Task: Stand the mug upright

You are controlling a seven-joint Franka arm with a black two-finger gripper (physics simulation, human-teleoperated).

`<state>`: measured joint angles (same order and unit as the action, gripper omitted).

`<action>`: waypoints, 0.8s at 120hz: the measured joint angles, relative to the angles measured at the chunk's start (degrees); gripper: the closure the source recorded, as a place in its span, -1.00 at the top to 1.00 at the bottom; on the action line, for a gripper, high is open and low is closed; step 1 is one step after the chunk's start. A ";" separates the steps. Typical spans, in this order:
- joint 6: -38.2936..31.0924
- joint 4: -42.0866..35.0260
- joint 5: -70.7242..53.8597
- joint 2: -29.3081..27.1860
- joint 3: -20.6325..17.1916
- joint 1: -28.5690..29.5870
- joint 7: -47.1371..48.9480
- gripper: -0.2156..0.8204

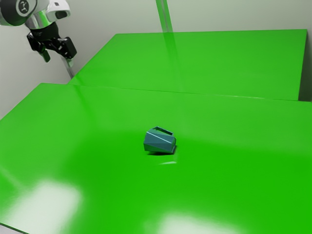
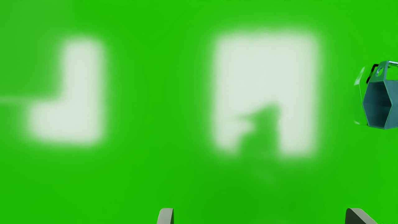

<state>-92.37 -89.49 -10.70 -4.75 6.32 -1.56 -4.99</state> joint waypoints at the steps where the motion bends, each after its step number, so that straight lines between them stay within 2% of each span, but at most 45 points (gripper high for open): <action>1: -0.03 -0.01 0.01 0.00 -0.02 -0.06 -0.04 0.58; 43: -2.10 -1.33 1.03 0.65 0.46 0.07 -1.30 0.58; 96: -4.39 -13.27 24.11 7.91 2.08 -0.05 -0.49 0.58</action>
<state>-96.76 -102.77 13.41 3.16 8.40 -1.60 -5.47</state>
